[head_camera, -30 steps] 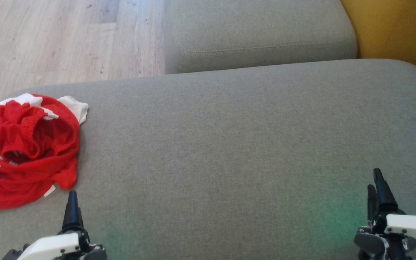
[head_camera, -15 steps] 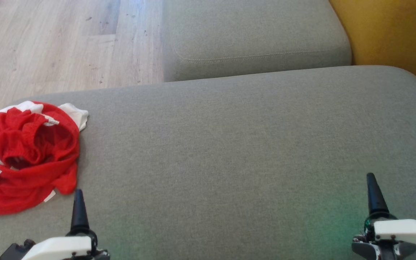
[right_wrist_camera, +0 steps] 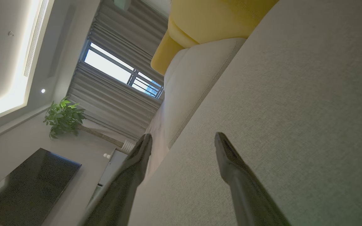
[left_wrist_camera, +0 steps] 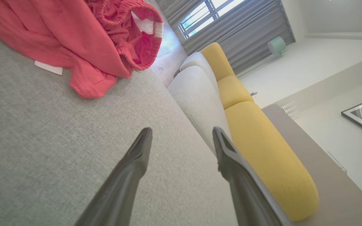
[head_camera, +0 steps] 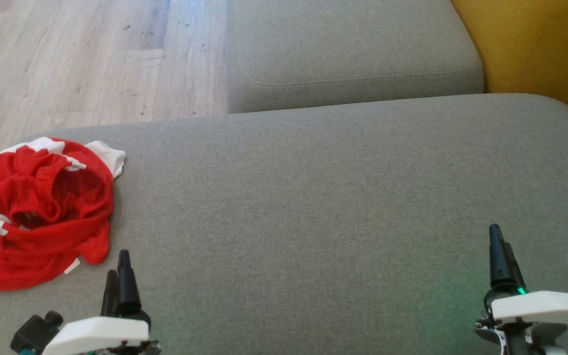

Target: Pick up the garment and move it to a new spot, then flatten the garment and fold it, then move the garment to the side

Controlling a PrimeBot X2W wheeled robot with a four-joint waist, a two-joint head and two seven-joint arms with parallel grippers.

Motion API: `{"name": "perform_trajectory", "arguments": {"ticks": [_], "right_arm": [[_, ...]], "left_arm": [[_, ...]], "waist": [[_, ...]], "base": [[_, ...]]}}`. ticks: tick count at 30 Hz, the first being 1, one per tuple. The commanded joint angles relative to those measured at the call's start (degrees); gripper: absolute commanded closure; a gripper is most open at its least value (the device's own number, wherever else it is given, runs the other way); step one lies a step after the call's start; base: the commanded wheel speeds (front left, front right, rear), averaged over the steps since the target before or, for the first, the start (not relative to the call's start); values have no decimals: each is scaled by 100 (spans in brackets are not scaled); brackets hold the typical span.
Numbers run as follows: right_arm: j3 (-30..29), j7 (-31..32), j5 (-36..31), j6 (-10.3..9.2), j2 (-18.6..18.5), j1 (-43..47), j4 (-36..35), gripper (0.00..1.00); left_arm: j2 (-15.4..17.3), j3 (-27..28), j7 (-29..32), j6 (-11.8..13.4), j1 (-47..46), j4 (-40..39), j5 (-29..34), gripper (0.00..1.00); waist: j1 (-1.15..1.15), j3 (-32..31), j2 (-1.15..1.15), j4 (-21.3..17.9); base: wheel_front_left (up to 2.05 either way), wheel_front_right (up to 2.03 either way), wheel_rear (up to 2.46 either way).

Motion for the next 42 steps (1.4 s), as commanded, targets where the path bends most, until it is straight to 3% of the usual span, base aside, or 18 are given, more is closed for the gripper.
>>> {"name": "perform_trajectory", "arguments": {"ticks": [1, 14, 42], "right_arm": [[108, -79, -236, 19, -23, -118, -256, 0], [323, -299, -1396, 24, -26, -84, -474, 0], [613, -755, -3348, 33, -33, 225, -783, 0]], "left_arm": [[29, 24, -67, 12, -227, -238, 231, 0], [31, -253, -285, 119, -143, -450, 1412, 0], [37, -629, -739, 352, 152, -785, 3343, 0]], "waist": [[0, 6, 0, 14], [0, 14, 0, 4], [0, -256, 0, -17]], "base": [[0, 0, 0], [0, 0, 0], [0, 0, 0]]}}
